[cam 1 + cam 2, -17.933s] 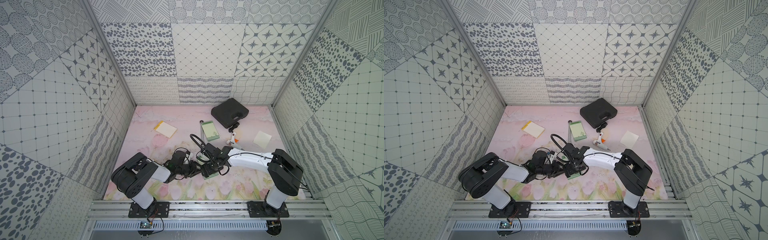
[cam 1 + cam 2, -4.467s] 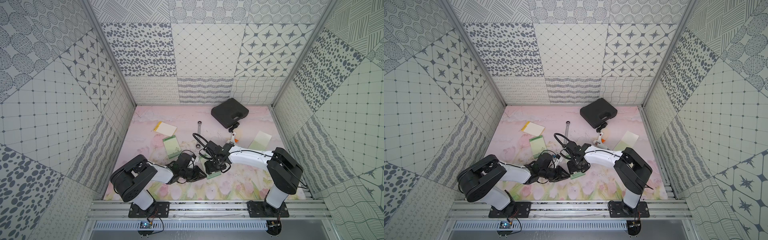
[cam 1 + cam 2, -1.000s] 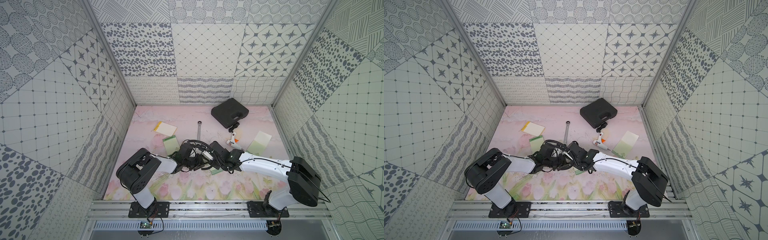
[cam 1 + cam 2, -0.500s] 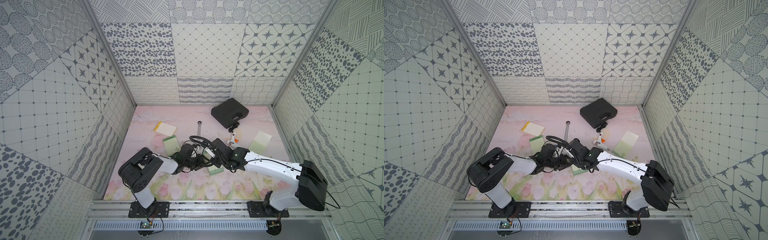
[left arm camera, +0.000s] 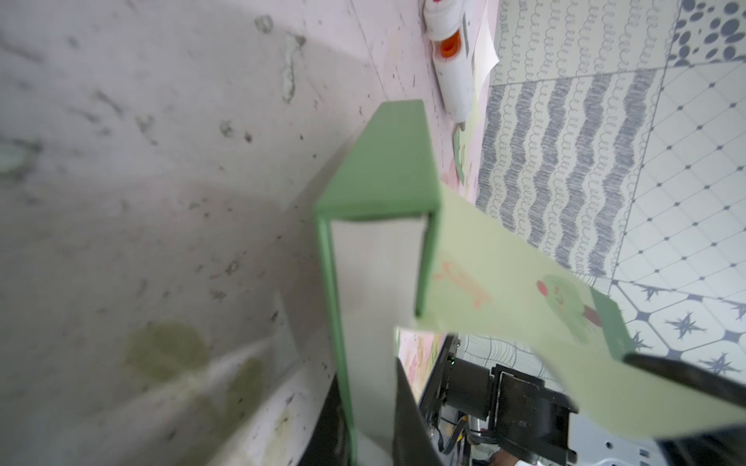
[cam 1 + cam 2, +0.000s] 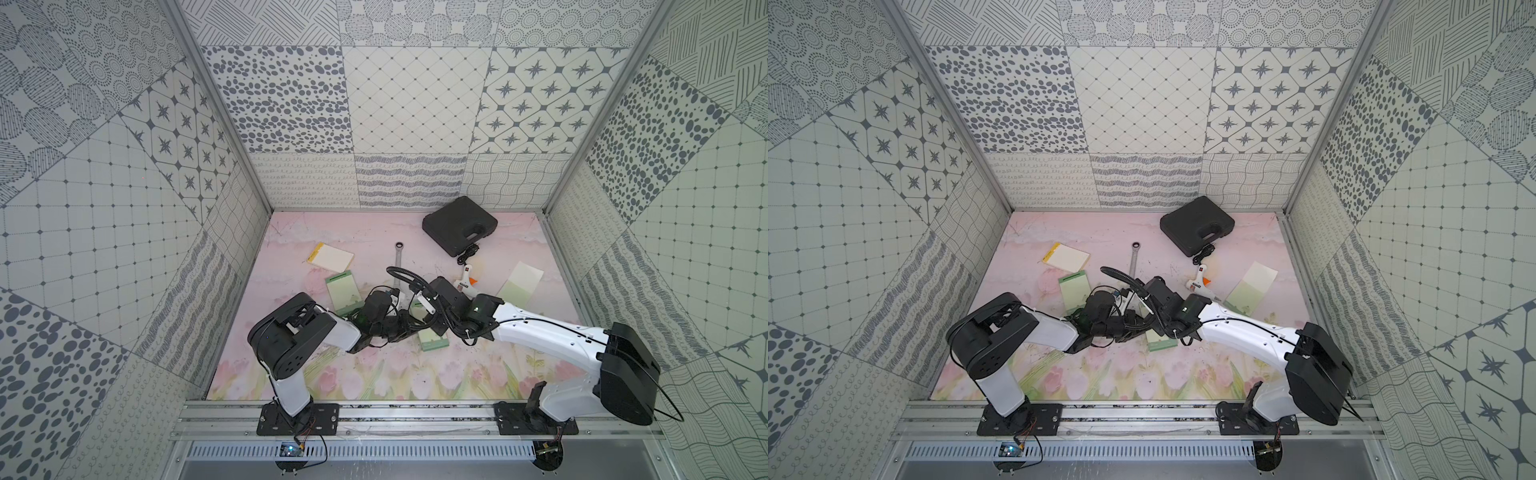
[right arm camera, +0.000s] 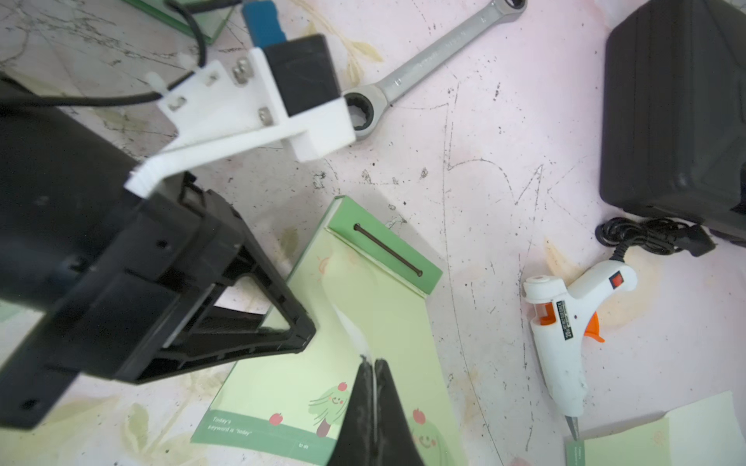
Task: Tear off pages from different memo pads
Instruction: Tear off the paper from the memo pad, then place the paper at the center of the board.
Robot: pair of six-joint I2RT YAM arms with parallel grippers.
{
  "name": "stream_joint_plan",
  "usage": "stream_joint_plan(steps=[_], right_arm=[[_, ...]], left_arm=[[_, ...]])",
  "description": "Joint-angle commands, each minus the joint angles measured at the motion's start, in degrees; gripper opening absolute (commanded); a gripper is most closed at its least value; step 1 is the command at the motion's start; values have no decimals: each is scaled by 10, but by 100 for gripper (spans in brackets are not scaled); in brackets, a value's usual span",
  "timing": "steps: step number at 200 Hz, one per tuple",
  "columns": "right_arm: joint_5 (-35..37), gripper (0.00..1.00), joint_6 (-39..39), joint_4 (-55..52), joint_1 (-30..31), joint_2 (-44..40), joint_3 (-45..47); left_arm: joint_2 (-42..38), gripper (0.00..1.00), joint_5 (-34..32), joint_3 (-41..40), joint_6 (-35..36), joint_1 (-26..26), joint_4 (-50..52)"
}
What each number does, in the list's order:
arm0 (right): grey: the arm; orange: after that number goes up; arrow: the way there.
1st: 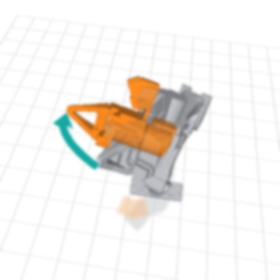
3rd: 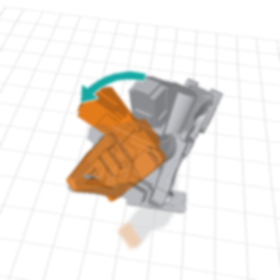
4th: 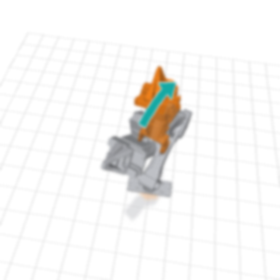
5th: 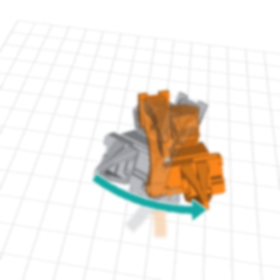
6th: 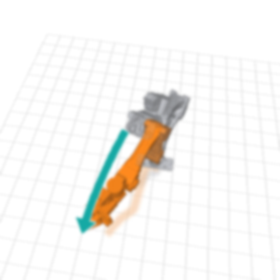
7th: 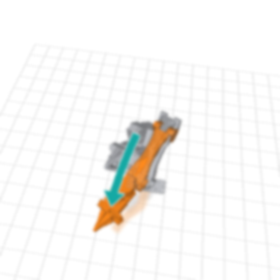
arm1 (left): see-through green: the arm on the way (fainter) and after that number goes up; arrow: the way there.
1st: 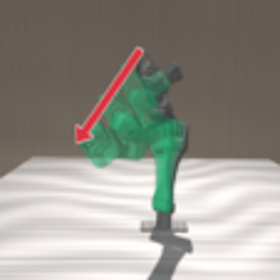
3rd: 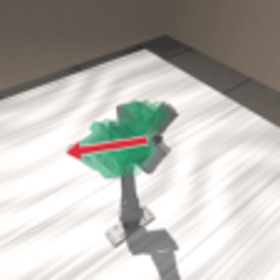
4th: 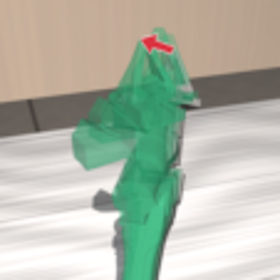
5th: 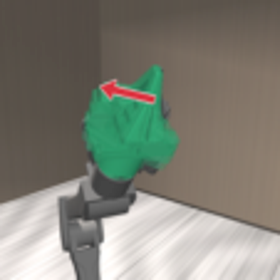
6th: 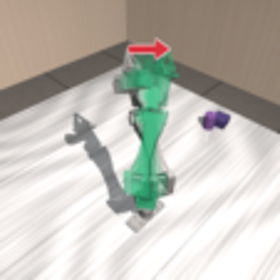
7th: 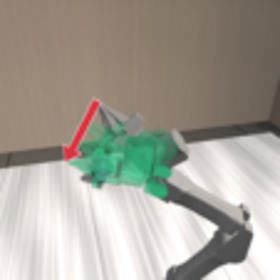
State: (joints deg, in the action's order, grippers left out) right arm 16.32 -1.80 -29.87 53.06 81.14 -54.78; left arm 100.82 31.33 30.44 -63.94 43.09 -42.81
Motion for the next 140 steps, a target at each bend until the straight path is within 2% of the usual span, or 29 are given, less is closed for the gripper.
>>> stream_joint_plan(steps=[1,48,98,140], right_arm=[[-22,0,28,35,-23,-23,24],[-104,0,73,93,-108,-44,66],[-151,0,81,93,-234,-18,54],[-84,0,49,83,-295,-74,29]], left_arm=[[11,0,-12,-8,-10,3,-38],[25,0,10,2,-13,2,-24],[-30,0,7,1,22,-6,66],[-85,0,33,-14,37,-48,128]])
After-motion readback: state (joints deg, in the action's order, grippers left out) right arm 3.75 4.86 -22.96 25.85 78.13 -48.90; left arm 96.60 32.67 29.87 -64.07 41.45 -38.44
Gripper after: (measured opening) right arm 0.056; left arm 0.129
